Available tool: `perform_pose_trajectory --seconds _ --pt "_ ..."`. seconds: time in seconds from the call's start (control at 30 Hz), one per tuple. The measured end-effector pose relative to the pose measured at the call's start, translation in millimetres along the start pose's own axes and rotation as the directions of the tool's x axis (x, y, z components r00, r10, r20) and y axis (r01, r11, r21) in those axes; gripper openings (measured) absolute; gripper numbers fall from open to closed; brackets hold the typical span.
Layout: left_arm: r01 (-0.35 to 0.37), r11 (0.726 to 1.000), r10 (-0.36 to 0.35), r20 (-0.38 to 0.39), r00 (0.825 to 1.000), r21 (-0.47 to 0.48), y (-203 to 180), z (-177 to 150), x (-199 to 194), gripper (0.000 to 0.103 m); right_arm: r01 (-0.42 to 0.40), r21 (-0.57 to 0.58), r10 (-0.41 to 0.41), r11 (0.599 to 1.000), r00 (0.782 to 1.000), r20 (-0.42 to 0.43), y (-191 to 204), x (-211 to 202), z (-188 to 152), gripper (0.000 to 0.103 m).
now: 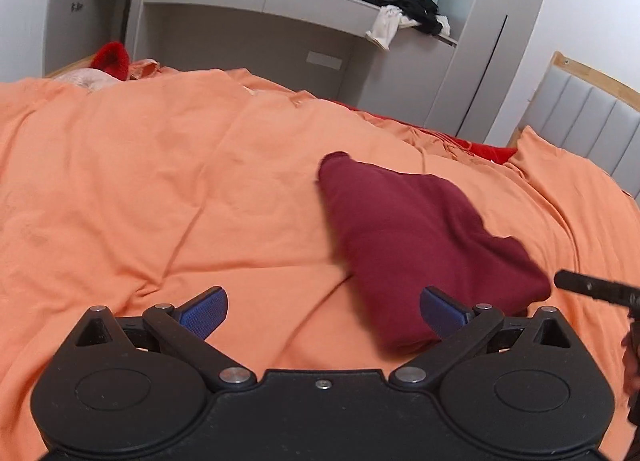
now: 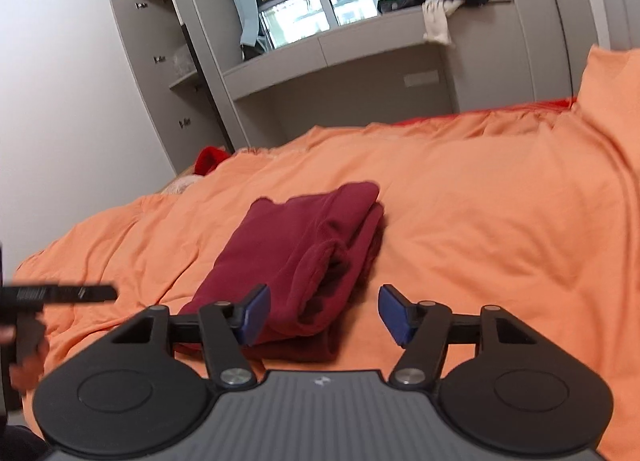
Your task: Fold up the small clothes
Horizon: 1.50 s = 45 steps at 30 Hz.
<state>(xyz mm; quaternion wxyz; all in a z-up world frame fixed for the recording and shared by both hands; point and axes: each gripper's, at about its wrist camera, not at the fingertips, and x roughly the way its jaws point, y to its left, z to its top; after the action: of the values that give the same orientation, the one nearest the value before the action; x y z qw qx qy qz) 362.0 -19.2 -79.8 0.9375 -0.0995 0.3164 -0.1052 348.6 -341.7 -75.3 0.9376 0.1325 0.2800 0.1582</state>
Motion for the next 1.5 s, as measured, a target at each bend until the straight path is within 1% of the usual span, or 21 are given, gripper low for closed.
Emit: perform_pose_trajectory --seconds 0.2,0.27,0.3,0.33,0.43,0.5,0.6,0.67,0.7,0.77,0.8,0.83,0.87,1.0,1.07,1.13,1.23,1.3,1.33,1.4,1.5 --pt "0.044 0.998 -0.044 0.016 0.999 0.033 0.2 1.1 19.2 0.102 -0.030 0.075 0.031 0.997 0.999 -0.010 -0.1 23.7 -5.5 0.070" --pt "0.063 0.998 -0.063 0.010 0.998 0.020 0.1 -5.5 32.1 0.102 -0.096 0.138 0.103 0.986 0.994 -0.043 -2.7 32.7 -6.6 0.055" --pt "0.068 0.998 -0.068 0.009 0.998 0.021 -0.3 -10.4 36.9 0.102 -0.099 0.155 0.108 0.983 0.993 -0.055 -1.9 35.4 -6.6 0.022" --pt "0.063 0.998 -0.064 0.012 0.998 0.027 -1.2 -14.6 38.7 0.102 -0.073 0.144 0.083 0.987 0.994 -0.066 0.9 35.5 -5.3 0.011" --pt "0.050 0.997 -0.053 0.042 0.998 0.060 -2.0 -23.4 36.6 0.102 -0.065 0.064 0.069 0.996 0.996 -0.056 16.8 20.7 0.3 0.010" --pt "0.057 0.996 -0.060 0.033 0.998 0.071 -1.7 -22.7 37.2 0.102 -0.068 0.090 0.074 0.994 0.995 -0.066 16.3 12.7 -0.5 0.010" --pt "0.062 0.997 -0.063 0.012 0.998 0.055 1.9 -20.2 37.8 0.102 -0.014 0.098 0.031 0.995 0.984 -0.178 2.6 28.8 -12.8 0.009" --pt "0.070 0.997 -0.070 0.000 0.998 0.027 6.9 -19.2 38.5 0.102 -0.025 0.165 0.058 0.986 0.979 -0.197 -14.5 40.9 -24.5 0.010" --pt "0.078 0.997 -0.078 -0.007 0.997 0.012 10.0 -19.3 38.5 0.102 -0.049 0.216 0.089 0.975 0.980 -0.180 -22.7 40.8 -25.9 0.011" --pt "0.087 0.996 -0.087 -0.015 0.996 -0.013 15.2 -19.4 38.0 0.102 -0.112 0.317 0.168 0.942 0.974 -0.155 -34.5 34.5 -20.7 0.036" --pt "0.084 0.996 -0.084 -0.013 0.996 -0.018 17.8 -19.4 36.9 0.102 -0.108 0.354 0.158 0.929 0.981 -0.114 -39.3 24.2 -17.0 0.070" --pt "0.074 0.997 -0.074 -0.009 0.997 -0.016 19.7 -19.0 35.4 0.102 -0.098 0.360 0.126 0.928 0.991 -0.054 -41.8 12.3 -12.3 0.088" --pt "0.063 0.998 -0.063 -0.002 0.998 -0.012 21.1 -18.4 33.6 0.102 -0.107 0.344 0.117 0.933 0.993 -0.009 -43.7 4.4 -5.1 0.089" --pt "0.061 0.998 -0.061 0.018 0.998 -0.018 25.0 -16.3 30.7 0.102 -0.079 0.266 0.076 0.961 0.997 0.021 -51.1 14.9 43.1 0.083" --pt "0.062 0.998 -0.062 0.015 0.998 -0.025 27.4 -17.1 31.8 0.102 -0.051 0.275 0.061 0.960 0.998 -0.028 -64.3 51.5 70.3 0.083" --pt "0.046 0.999 -0.046 0.012 0.999 -0.020 28.8 -17.2 32.3 0.102 -0.023 0.317 0.056 0.948 0.994 -0.096 -81.7 92.0 86.2 0.069" --pt "0.027 1.000 -0.027 0.020 0.999 -0.003 32.8 -16.9 31.6 0.102 0.018 0.320 0.054 0.947 0.975 -0.214 -100.6 144.9 98.3 0.059" --pt "0.021 1.000 -0.021 0.019 1.000 -0.004 37.1 -16.4 32.1 0.102 -0.018 0.357 0.098 0.934 0.973 -0.208 -107.6 164.9 102.9 0.052" --pt "0.020 1.000 -0.020 0.014 1.000 -0.007 39.6 -16.2 33.3 0.102 -0.067 0.375 0.143 0.925 0.973 -0.180 -108.7 168.8 103.4 0.042" --pt "0.014 1.000 -0.014 -0.001 1.000 -0.018 44.5 -15.8 36.7 0.102 -0.141 0.365 0.205 0.920 0.968 -0.144 -105.4 175.2 109.6 0.040" --pt "0.013 1.000 -0.013 -0.015 1.000 -0.029 49.8 -16.1 38.8 0.102 -0.139 0.309 0.205 0.941 0.960 -0.190 -96.9 192.0 116.5 0.025"
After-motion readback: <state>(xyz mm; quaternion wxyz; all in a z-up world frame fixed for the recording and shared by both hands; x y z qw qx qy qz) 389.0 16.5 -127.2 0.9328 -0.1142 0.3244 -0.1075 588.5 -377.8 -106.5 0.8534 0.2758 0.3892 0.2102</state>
